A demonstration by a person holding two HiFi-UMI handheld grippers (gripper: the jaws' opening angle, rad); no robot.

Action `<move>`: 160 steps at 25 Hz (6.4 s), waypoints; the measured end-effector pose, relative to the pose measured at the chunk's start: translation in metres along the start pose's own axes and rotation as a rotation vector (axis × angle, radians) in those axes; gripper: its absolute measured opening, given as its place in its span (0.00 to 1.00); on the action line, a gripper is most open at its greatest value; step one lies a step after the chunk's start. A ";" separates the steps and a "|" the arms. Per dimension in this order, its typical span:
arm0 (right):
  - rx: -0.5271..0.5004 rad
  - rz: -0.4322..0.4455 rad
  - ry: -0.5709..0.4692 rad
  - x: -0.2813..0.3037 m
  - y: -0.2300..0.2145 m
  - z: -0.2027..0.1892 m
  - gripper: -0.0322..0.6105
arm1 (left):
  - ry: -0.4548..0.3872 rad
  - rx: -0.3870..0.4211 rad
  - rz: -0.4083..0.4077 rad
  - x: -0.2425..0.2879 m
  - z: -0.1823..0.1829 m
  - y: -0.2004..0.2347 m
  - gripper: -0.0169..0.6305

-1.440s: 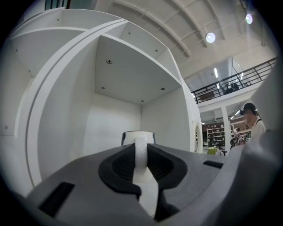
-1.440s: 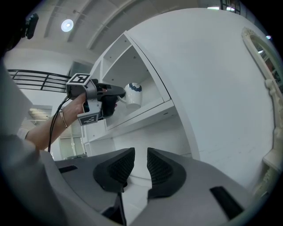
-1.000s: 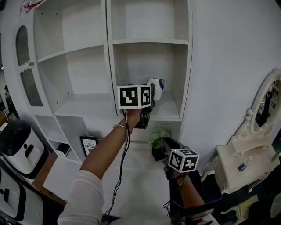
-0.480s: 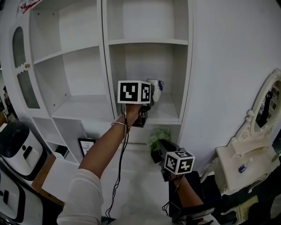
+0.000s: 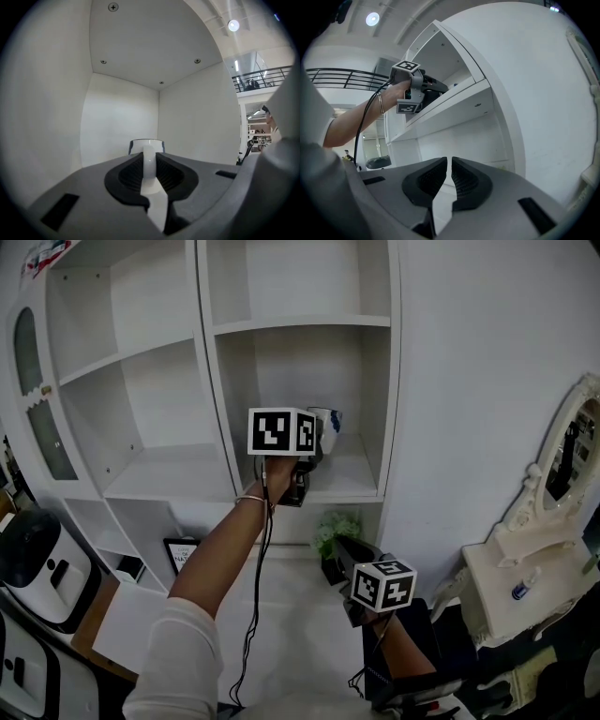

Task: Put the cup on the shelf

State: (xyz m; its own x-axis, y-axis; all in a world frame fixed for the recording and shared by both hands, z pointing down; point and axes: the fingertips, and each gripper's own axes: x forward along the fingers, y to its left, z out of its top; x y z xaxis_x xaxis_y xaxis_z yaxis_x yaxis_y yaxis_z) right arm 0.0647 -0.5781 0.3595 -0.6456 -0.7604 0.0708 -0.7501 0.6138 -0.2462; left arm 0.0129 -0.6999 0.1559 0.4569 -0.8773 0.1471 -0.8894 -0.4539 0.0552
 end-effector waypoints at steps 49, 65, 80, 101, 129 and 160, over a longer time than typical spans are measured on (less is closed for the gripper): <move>0.067 -0.014 -0.028 -0.022 0.019 -0.014 0.13 | 0.120 0.032 0.028 -0.027 -0.035 -0.001 0.13; 0.081 -0.034 -0.030 -0.036 0.022 -0.020 0.13 | 0.102 -0.022 0.047 -0.035 -0.034 -0.001 0.31; 0.062 -0.065 -0.012 -0.048 0.035 -0.027 0.13 | -0.046 0.099 0.087 -0.087 -0.015 -0.019 0.34; -0.044 -0.280 -0.068 -0.090 0.061 -0.022 0.13 | -0.173 0.129 0.038 -0.190 -0.082 -0.033 0.34; -0.043 -0.421 -0.143 -0.159 0.108 -0.067 0.10 | -0.215 -0.017 0.004 -0.289 -0.255 -0.065 0.04; -0.195 -0.278 -0.127 -0.173 0.065 -0.059 0.09 | -0.198 -0.031 0.183 -0.268 -0.279 -0.094 0.04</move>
State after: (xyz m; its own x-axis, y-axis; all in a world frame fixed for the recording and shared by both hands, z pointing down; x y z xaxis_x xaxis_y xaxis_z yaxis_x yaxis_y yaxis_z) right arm 0.1192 -0.3947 0.3884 -0.3988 -0.9169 -0.0150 -0.9158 0.3991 -0.0445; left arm -0.0307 -0.3788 0.3866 0.2803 -0.9592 -0.0382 -0.9562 -0.2824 0.0765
